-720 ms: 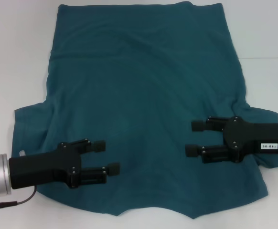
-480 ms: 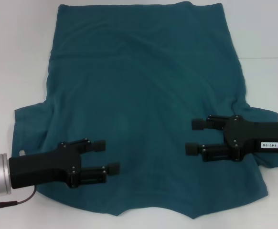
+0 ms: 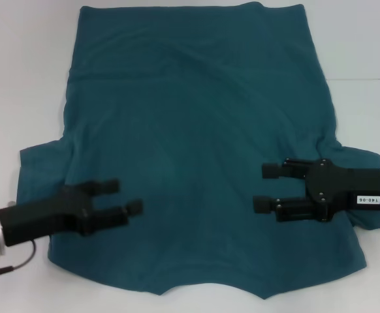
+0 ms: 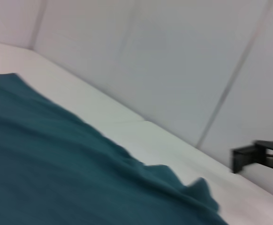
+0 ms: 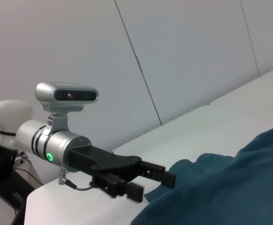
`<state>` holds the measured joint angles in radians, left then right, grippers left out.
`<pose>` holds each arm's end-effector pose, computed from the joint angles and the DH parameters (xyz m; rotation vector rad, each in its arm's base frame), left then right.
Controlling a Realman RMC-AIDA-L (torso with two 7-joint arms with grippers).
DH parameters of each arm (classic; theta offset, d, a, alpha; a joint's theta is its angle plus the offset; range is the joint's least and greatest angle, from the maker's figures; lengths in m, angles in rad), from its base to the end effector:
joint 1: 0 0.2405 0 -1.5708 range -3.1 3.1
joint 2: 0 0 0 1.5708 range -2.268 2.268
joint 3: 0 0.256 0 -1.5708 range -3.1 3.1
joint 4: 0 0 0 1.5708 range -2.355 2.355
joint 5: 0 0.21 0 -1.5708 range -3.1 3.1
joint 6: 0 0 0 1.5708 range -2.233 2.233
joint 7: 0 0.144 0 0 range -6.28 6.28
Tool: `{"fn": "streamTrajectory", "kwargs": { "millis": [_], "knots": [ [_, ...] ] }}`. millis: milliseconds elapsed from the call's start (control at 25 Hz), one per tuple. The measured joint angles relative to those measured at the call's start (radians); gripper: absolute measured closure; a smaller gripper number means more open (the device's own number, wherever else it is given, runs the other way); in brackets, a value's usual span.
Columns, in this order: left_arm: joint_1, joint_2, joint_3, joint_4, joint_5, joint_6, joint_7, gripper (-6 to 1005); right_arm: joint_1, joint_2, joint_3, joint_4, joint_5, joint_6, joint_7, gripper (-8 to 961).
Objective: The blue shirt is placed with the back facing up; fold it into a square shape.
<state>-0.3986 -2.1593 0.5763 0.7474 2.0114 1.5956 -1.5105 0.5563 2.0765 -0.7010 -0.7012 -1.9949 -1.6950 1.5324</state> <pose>-0.2863 0.2954 -0.0014 -2.5510 -0.9315 -0.8207 0.2383 0.3254 0.0063 -2.8372 0.7158 0.8047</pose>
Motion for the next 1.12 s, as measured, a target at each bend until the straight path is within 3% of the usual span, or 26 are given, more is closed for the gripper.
{"fn": "streamTrajectory", "kwargs": {
  "millis": [320, 480, 800, 1120],
  "knots": [
    [-0.002, 0.000, -0.232, -0.043, -0.002, -0.082, -0.018, 122, -0.003, 0.008, 0.001, 0.003, 0.007, 0.000, 0.000, 28],
    [0.001, -0.001, -0.303, -0.051, -0.002, -0.147, -0.033, 122, -0.003, 0.010, 0.002, 0.013, 0.020, 0.000, 0.000, 28],
    [0.007, -0.002, -0.321, -0.086, 0.000, -0.361, -0.075, 123, -0.003, 0.010, 0.002, 0.016, 0.032, 0.000, 0.000, 29],
    [0.001, -0.003, -0.314, -0.116, 0.002, -0.486, -0.078, 123, -0.002, 0.010, 0.002, 0.018, 0.038, 0.001, 0.000, 29]
  ]
}}
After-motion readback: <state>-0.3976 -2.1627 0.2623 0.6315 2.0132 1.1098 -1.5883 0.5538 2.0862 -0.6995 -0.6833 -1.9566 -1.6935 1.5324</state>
